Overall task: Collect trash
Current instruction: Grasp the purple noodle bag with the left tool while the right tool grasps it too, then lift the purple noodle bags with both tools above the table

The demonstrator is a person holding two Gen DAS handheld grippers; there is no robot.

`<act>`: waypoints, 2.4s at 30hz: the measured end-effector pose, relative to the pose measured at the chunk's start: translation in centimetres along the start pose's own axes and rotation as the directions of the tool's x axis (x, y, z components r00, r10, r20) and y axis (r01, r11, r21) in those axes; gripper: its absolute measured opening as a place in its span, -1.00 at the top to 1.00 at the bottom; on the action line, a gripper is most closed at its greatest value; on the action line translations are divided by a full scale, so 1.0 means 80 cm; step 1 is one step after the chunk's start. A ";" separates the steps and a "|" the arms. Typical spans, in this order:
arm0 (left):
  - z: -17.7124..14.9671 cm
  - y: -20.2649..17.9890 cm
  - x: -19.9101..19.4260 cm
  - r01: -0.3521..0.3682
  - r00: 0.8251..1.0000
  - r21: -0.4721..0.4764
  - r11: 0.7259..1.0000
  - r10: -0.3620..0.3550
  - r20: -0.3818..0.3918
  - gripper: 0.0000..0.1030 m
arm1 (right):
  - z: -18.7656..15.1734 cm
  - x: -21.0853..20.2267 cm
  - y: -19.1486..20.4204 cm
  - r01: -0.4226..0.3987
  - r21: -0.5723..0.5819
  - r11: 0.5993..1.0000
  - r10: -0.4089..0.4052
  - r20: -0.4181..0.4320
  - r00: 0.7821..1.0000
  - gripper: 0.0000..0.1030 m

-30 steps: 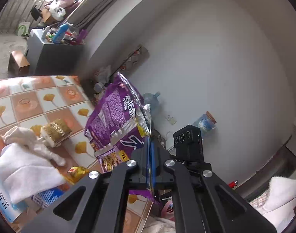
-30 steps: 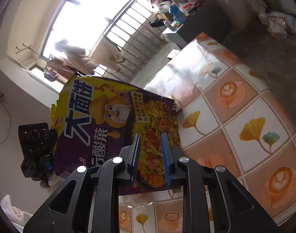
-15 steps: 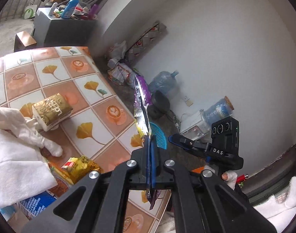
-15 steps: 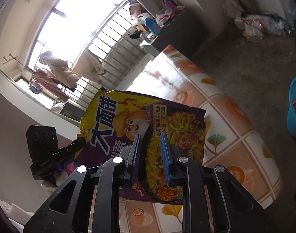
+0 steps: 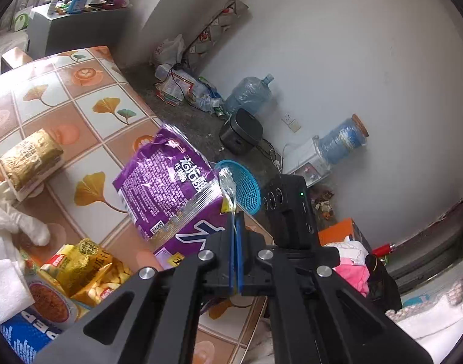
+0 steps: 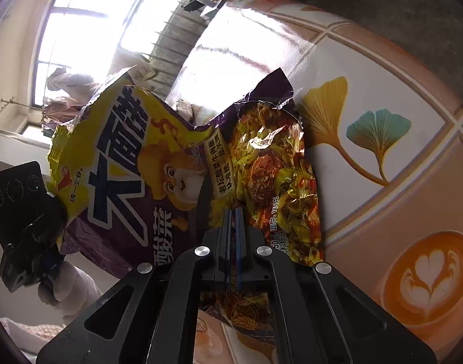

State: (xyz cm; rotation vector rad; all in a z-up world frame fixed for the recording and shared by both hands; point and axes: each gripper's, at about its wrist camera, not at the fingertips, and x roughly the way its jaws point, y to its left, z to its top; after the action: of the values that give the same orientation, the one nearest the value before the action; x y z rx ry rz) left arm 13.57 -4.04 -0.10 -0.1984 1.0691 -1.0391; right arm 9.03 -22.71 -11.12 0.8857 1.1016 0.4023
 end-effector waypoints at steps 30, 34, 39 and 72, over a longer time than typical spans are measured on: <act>-0.006 0.081 0.127 0.058 0.966 -0.473 0.879 -0.169 -0.196 0.83 | -0.047 -0.123 0.032 0.002 -0.345 0.938 0.032 0.091 0.995 0.67; -0.005 0.085 0.125 0.054 0.966 -0.489 0.870 -0.170 -0.195 0.83 | -0.073 -0.105 0.040 0.018 -0.429 0.903 -0.013 0.015 1.000 0.47; -0.005 0.084 0.122 0.061 0.969 -0.503 0.862 -0.173 -0.178 0.83 | -0.069 -0.073 0.007 0.158 -0.364 0.918 -0.164 0.015 0.986 0.46; -0.038 0.013 0.103 -0.137 0.976 -0.008 0.991 0.133 -0.170 0.75 | -0.066 -0.145 -0.032 0.164 -0.183 0.969 -0.139 0.142 0.980 -0.09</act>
State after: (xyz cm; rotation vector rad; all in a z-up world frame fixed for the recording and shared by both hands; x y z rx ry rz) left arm 12.47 -8.89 -7.41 -0.0525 1.2300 -0.9352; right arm -0.97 -29.96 -7.07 0.6413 0.9863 0.3148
